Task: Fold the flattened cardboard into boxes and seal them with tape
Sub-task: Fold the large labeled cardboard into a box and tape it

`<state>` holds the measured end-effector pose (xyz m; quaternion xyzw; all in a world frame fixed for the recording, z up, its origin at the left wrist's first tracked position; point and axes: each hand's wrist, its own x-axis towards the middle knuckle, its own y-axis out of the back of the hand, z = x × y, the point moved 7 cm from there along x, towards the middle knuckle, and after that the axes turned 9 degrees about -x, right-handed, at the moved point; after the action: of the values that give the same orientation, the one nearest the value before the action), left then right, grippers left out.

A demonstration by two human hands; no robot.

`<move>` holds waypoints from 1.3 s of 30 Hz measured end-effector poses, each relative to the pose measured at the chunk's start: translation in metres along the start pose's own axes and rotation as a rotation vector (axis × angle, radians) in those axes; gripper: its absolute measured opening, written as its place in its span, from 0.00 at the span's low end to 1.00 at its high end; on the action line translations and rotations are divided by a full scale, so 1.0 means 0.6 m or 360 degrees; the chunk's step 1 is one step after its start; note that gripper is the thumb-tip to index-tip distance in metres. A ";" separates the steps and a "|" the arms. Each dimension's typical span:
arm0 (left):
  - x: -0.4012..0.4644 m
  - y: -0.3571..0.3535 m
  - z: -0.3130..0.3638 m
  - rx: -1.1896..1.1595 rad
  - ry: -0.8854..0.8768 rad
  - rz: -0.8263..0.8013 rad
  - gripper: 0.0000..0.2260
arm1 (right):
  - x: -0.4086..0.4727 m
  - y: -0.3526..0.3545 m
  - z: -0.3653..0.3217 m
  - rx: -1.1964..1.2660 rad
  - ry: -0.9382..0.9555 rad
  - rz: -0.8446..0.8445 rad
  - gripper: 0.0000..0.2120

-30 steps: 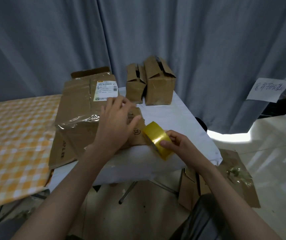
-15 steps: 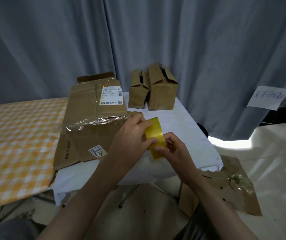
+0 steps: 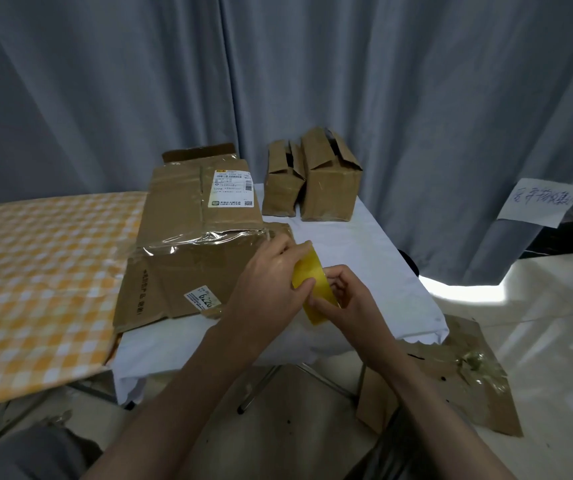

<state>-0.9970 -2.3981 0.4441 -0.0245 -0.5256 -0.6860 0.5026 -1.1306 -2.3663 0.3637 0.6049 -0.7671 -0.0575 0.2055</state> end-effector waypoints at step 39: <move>-0.014 0.002 -0.020 -0.0206 0.0116 0.0117 0.11 | -0.014 0.002 0.013 0.0101 -0.0105 0.0118 0.20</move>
<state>-0.9860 -2.4012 0.4348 -0.0512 -0.4602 -0.6999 0.5437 -1.1331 -2.3594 0.3549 0.5800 -0.7969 -0.0454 0.1627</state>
